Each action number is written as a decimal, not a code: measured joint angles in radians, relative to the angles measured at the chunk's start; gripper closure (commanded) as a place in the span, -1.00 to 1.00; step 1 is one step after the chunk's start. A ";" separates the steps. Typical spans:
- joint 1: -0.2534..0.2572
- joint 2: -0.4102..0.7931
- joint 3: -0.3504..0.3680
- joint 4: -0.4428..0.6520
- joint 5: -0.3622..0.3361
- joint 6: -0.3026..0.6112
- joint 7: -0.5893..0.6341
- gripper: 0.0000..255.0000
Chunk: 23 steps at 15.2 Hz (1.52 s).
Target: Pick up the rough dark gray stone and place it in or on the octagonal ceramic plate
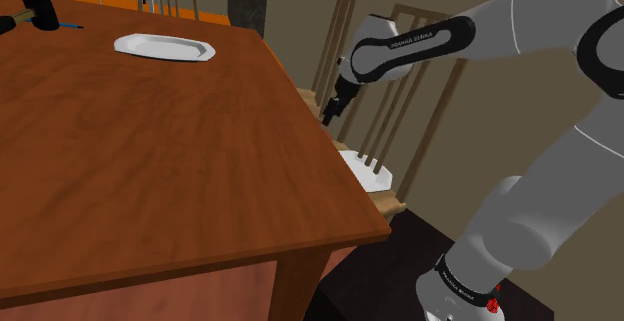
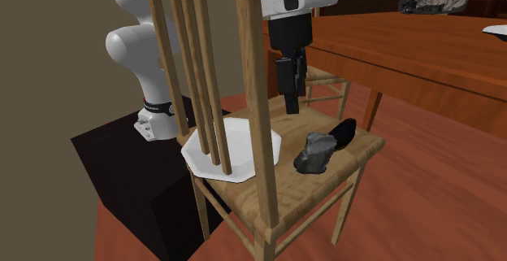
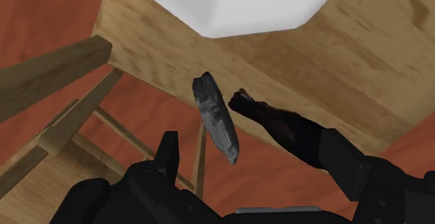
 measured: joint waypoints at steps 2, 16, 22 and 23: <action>0.005 0.074 -0.003 0.037 0.012 0.051 -0.034 -1.00; 0.006 0.279 0.001 0.119 0.057 0.195 -0.108 -1.00; 0.006 0.279 0.001 0.119 0.057 0.196 -0.108 1.00; 0.007 0.278 0.002 0.119 0.057 0.196 -0.108 1.00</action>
